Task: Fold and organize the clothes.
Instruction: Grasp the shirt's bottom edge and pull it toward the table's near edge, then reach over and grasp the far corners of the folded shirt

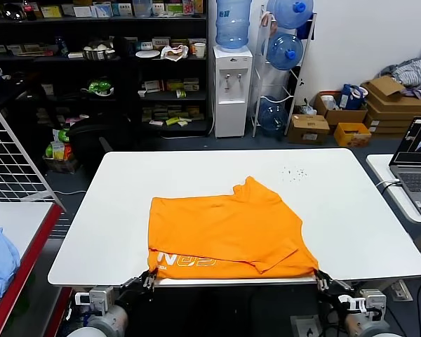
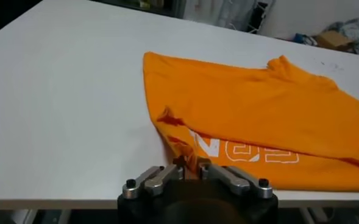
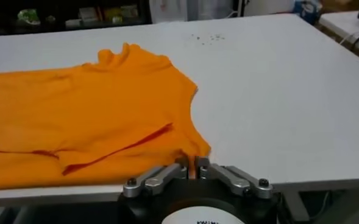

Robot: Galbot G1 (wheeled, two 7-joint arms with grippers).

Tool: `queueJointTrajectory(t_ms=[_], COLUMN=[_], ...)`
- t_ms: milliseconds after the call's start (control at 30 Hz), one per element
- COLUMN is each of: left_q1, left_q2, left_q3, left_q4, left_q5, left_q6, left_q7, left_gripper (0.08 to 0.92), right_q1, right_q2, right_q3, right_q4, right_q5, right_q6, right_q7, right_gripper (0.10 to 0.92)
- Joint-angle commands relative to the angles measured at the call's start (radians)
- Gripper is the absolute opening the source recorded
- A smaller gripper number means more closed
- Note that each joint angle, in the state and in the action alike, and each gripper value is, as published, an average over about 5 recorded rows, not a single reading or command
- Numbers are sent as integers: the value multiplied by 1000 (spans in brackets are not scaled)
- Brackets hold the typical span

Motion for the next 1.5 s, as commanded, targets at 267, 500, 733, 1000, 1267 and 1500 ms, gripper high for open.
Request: queueJointTrajectory(t_ms=[267,500,733,1000,1267,1500], left_q1=[-125,-505,-857,-996,-1012,-1000], left_q2=[57,3,-146,-220,-228,-225], left_q3=[-44,45,258,354,369,369], left_q4=[-34,239,638,871,921,908], left_q5=[-47,-125,-137,-158,-163,-170], left_q6=[9,29,59,101,140,155], left_q7=[9,103,234,313,321,307], left_gripper=[514,713,900,921,921,921], right_q1=[201,664,1083,1270,1311,1324], right_q2=[-95,-124,-22,110,180,194], right_q3=[5,-196,-467,-613,-640,-649], right_q4=[2,-202,-557,-846,-968,-1015], right_q5=[-29,134,236,226,192,192], right_q6=[95,-27,-138,-213,-243,-251], right_q7=[-31,88,195,188,148,113], right_gripper=[571,770,915,921,921,921])
